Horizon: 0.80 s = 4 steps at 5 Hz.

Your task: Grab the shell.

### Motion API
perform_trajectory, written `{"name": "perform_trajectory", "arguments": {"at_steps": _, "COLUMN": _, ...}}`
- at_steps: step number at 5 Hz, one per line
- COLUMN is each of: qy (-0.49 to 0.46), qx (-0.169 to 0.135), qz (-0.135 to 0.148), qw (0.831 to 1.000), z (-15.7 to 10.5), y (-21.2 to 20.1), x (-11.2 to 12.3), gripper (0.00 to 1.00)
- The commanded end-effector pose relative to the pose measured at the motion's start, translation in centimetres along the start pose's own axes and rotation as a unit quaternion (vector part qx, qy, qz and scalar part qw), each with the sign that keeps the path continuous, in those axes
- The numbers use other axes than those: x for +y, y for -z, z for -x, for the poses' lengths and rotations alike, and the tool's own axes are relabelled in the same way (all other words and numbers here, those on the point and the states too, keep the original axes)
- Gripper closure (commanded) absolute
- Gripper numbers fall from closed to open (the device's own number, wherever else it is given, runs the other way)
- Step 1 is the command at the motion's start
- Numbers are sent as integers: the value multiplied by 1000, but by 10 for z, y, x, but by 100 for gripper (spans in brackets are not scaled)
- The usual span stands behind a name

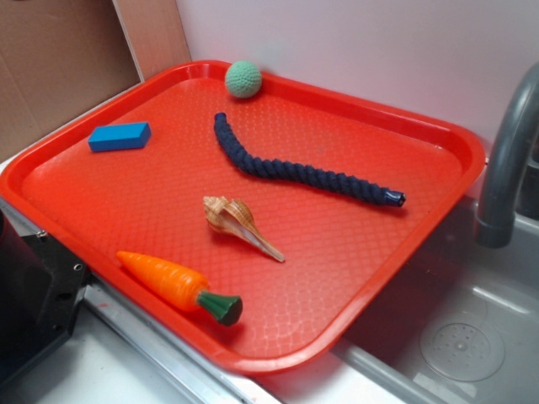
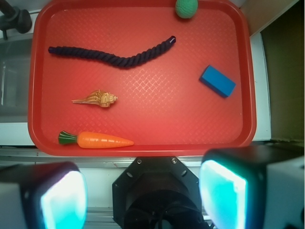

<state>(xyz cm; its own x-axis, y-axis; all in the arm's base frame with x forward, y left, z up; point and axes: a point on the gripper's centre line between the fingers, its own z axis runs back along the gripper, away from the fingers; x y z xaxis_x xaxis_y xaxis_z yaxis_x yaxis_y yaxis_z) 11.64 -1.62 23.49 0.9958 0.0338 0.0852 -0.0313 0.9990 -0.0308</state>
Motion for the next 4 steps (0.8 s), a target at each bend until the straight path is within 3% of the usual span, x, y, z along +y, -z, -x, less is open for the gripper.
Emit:
{"name": "perform_trajectory", "arguments": {"at_steps": 1, "qy": 0, "qx": 0, "qz": 0, "qw": 1000, "z": 0, "y": 0, "x": 0, "gripper": 0}}
{"name": "perform_trajectory", "arguments": {"at_steps": 2, "qy": 117, "qx": -8, "qz": 19, "qw": 993, "z": -2, "y": 9, "x": -3, "gripper": 0}}
{"name": "perform_trajectory", "arguments": {"at_steps": 3, "qy": 217, "qx": -16, "qz": 17, "qw": 976, "z": -5, "y": 20, "x": -11, "gripper": 0}}
{"name": "perform_trajectory", "arguments": {"at_steps": 4, "qy": 328, "qx": -22, "qz": 49, "qw": 943, "z": -11, "y": 35, "x": -21, "gripper": 0}}
